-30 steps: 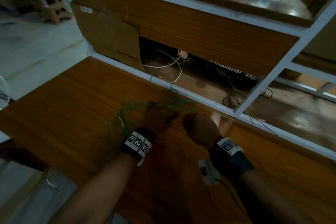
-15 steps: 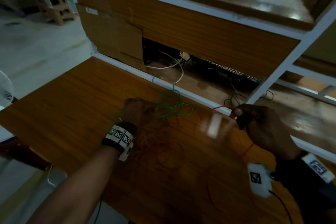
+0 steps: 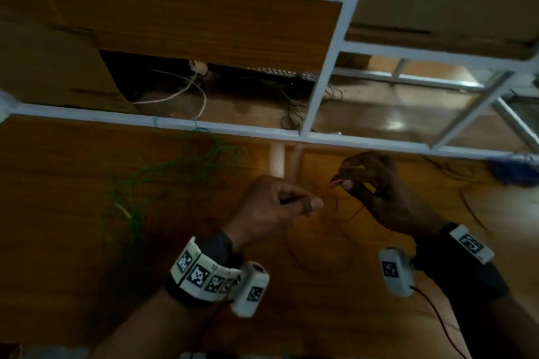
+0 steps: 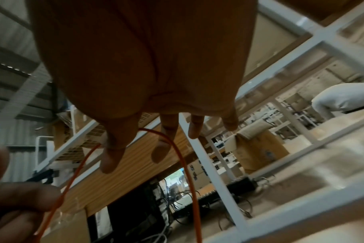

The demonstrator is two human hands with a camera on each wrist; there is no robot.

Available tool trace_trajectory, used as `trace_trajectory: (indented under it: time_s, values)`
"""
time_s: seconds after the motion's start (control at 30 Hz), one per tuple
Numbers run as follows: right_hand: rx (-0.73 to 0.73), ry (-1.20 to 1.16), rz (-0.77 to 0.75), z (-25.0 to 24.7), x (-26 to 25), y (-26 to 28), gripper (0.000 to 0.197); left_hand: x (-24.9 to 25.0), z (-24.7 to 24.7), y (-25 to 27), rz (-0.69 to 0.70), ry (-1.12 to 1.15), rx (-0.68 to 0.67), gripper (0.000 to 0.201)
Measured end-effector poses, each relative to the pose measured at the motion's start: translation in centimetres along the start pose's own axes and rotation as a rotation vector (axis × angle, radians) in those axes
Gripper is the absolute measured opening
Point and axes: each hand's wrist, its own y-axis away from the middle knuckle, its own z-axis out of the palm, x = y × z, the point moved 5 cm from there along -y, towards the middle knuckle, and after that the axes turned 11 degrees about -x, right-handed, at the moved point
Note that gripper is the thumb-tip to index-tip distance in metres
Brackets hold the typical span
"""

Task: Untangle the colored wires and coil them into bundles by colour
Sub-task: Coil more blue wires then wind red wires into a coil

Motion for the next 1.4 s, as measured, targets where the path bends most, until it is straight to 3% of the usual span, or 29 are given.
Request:
trace_trajectory:
  time_s: [0.13, 0.2, 0.33, 0.37, 0.4, 0.47, 0.53, 0.57, 0.67, 0.77, 0.83, 0.93, 1.03, 1.17, 1.3, 1.4]
  values:
    - [0.023, 0.027, 0.008, 1.6, -0.6, 2.4, 0.026, -3.4, 1.2, 0.1, -0.054, 0.032, 0.077, 0.016]
    - [0.060, 0.030, 0.088, 1.8, -0.8, 3.2, 0.030, -3.1, 1.7, 0.7, -0.033, 0.006, 0.050, 0.019]
    - [0.414, -0.125, 0.230, 0.4, -0.9, 6.4, 0.030, -2.9, 2.6, 3.0, -0.055, 0.110, 0.212, 0.032]
    - [0.434, -0.206, 0.229, 0.6, -0.9, 7.2, 0.039, -2.7, 3.2, 3.7, -0.048, 0.144, 0.258, 0.033]
    - [0.369, -0.302, 0.240, 1.5, -1.1, 7.9, 0.051, -2.5, 4.1, 4.4, -0.034, 0.137, 0.285, 0.032]
    - [0.097, -0.488, 0.278, 4.1, -2.4, 8.7, 0.067, -2.0, 6.9, 4.8, -0.032, 0.053, 0.273, 0.028]
    - [-0.130, -0.596, 0.206, 5.9, -4.1, 10.0, 0.065, -1.9, 10.3, 4.6, -0.056, 0.055, 0.245, 0.026]
    - [-0.173, -0.591, 0.125, 6.1, -4.5, 10.7, 0.057, -1.9, 11.7, 4.3, -0.063, 0.116, 0.254, 0.025]
    - [-0.201, -0.514, 0.011, 5.6, -3.5, 12.9, 0.028, -1.6, 14.5, 4.3, -0.075, 0.301, 0.321, 0.018]
    - [-0.283, -0.411, 0.002, 5.8, -0.8, 15.5, 0.038, -0.9, 15.1, 5.3, -0.072, 0.269, 0.409, 0.018]
    - [-0.327, -0.461, 0.030, 5.6, 0.2, 16.6, 0.041, 0.0, 14.6, 6.1, -0.012, 0.064, 0.446, 0.021]
    - [-0.357, -0.685, 0.016, 4.6, 0.0, 16.9, 0.050, 1.8, 14.8, 5.7, 0.110, -0.304, 0.256, 0.040]
    - [-0.360, -0.912, -0.056, 3.5, -1.7, 16.4, 0.049, 2.7, 14.7, 4.2, 0.203, -0.472, 0.091, 0.026]
    - [-0.353, -1.158, -0.085, 2.7, -2.8, 15.8, 0.046, 4.5, 11.1, 3.8, 0.326, -0.178, 0.067, 0.016]
    - [-0.426, -1.349, -0.094, 2.3, -4.3, 14.9, 0.049, 5.4, 8.4, 2.5, 0.362, -0.293, 0.041, 0.023]
    - [-0.379, -1.527, -0.065, 1.4, -5.4, 13.8, 0.054, 4.8, 8.6, 0.7, 0.355, -0.277, -0.026, 0.027]
